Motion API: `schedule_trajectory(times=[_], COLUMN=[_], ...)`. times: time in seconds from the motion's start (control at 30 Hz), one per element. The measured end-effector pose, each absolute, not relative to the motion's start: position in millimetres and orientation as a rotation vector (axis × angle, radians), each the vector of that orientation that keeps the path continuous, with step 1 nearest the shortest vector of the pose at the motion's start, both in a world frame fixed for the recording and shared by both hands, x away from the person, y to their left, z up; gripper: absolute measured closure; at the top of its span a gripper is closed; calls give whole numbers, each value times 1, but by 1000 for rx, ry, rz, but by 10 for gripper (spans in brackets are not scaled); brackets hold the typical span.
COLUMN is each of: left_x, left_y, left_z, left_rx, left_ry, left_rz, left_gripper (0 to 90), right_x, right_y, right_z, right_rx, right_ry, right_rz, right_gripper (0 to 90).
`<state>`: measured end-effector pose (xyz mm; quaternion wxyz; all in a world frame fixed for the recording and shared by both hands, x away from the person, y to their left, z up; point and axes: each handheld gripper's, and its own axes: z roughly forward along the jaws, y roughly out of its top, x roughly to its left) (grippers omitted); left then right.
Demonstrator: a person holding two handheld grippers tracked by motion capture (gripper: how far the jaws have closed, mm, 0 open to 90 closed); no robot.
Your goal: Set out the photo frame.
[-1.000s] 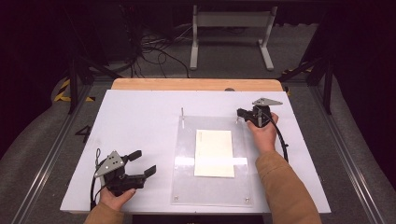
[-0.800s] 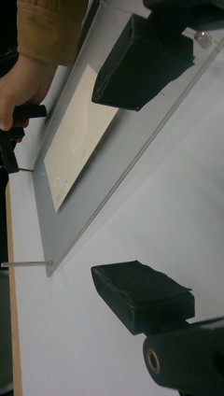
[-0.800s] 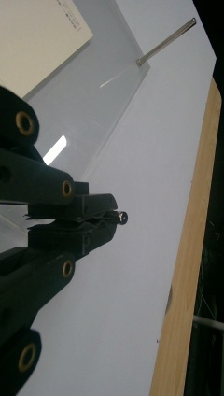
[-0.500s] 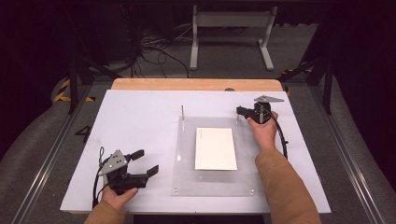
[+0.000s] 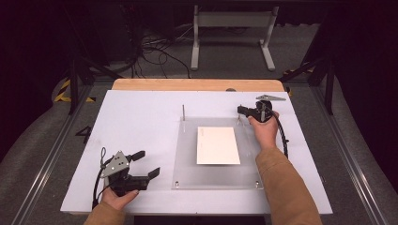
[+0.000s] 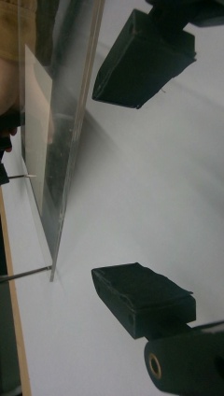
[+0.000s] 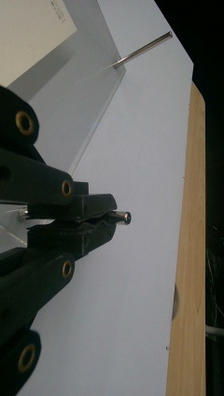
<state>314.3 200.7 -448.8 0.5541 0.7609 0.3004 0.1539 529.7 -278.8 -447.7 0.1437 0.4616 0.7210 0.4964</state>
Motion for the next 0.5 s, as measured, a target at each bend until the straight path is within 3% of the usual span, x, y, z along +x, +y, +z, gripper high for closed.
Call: schedule_trajectory(times=[0.5], left_x=[320], left_y=[162], left_z=[-446], left_rx=[1913], left_ry=[546], left_rz=[463], left_gripper=[119], right_x=[531], right_y=[-279], right_z=[-449], right_rx=[1365], right_ry=[2067], right_rz=[1448], right_gripper=[856])
